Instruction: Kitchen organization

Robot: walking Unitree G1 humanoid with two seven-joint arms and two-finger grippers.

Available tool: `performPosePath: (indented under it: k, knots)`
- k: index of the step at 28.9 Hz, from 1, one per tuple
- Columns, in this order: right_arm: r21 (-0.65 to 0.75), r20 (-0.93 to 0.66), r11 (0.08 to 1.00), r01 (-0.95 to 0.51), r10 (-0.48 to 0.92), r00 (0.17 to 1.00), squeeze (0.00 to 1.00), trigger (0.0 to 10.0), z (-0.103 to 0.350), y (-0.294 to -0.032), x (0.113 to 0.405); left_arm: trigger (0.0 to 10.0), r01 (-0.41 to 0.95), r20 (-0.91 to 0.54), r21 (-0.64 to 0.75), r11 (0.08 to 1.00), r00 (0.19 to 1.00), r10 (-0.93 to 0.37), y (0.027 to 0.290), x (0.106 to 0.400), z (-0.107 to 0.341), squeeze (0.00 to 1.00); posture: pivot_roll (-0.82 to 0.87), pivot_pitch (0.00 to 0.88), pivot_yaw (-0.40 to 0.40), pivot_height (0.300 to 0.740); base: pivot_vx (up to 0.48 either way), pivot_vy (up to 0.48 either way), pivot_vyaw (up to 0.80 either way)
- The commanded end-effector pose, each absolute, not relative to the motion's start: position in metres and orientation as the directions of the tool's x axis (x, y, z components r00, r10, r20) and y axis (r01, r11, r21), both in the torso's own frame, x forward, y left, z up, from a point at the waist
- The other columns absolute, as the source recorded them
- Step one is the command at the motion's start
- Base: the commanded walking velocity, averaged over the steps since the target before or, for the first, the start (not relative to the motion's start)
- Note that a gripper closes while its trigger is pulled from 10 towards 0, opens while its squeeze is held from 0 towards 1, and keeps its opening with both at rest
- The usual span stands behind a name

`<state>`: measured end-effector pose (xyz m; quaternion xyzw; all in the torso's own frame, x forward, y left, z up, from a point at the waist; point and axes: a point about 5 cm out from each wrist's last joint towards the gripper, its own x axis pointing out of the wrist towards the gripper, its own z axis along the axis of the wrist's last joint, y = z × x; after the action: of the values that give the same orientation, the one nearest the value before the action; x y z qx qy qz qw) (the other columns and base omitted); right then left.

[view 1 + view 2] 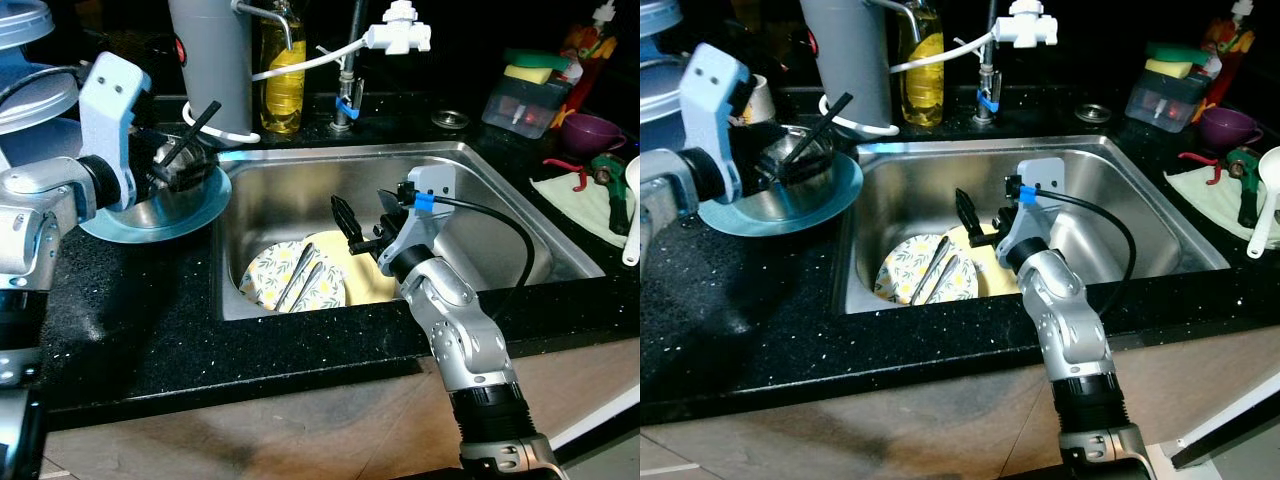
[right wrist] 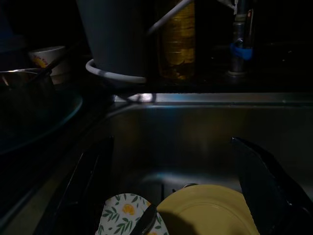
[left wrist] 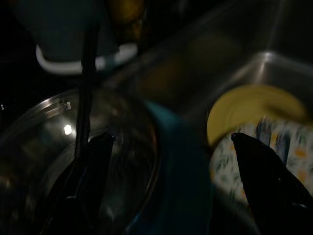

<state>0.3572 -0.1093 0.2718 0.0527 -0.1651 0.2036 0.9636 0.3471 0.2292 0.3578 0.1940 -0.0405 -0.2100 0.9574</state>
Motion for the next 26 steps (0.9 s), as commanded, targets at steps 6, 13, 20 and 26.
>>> performPosePath:
  k: [6, 13, 20, 26]
  knots:
    - [0.028, 0.345, 0.914, -0.405, 0.372, 0.862, 0.00, 10.0, 0.272, -0.110, 0.356, 10.0, 0.423, -0.150, 0.440, 0.792, 0.904, -0.400, 0.235, 0.347, 0.342, 0.00, 0.05, 0.197, -0.034, 0.740, 0.000, 0.000, 0.00]
    - [0.031, 0.343, 0.917, -0.397, 0.363, 0.867, 0.00, 10.0, 0.272, -0.113, 0.356, 0.0, 0.444, -0.213, 0.467, 0.765, 0.896, -0.390, 0.240, 0.346, 0.337, 0.00, 0.05, 0.201, -0.033, 0.740, 0.000, 0.000, 0.00]
    - [0.041, 0.342, 0.918, -0.396, 0.359, 0.869, 0.00, 10.0, 0.272, -0.114, 0.357, 0.0, 0.471, -0.250, 0.480, 0.740, 0.882, -0.400, 0.244, 0.344, 0.336, 0.00, 0.05, 0.201, -0.033, 0.740, 0.000, 0.000, 0.00]
    - [0.047, 0.342, 0.918, -0.395, 0.357, 0.870, 0.00, 10.0, 0.272, -0.114, 0.357, 0.0, 0.462, -0.274, 0.522, 0.717, 0.887, -0.373, 0.250, 0.344, 0.337, 0.00, 0.05, 0.201, -0.033, 0.740, 0.000, 0.000, 0.00]
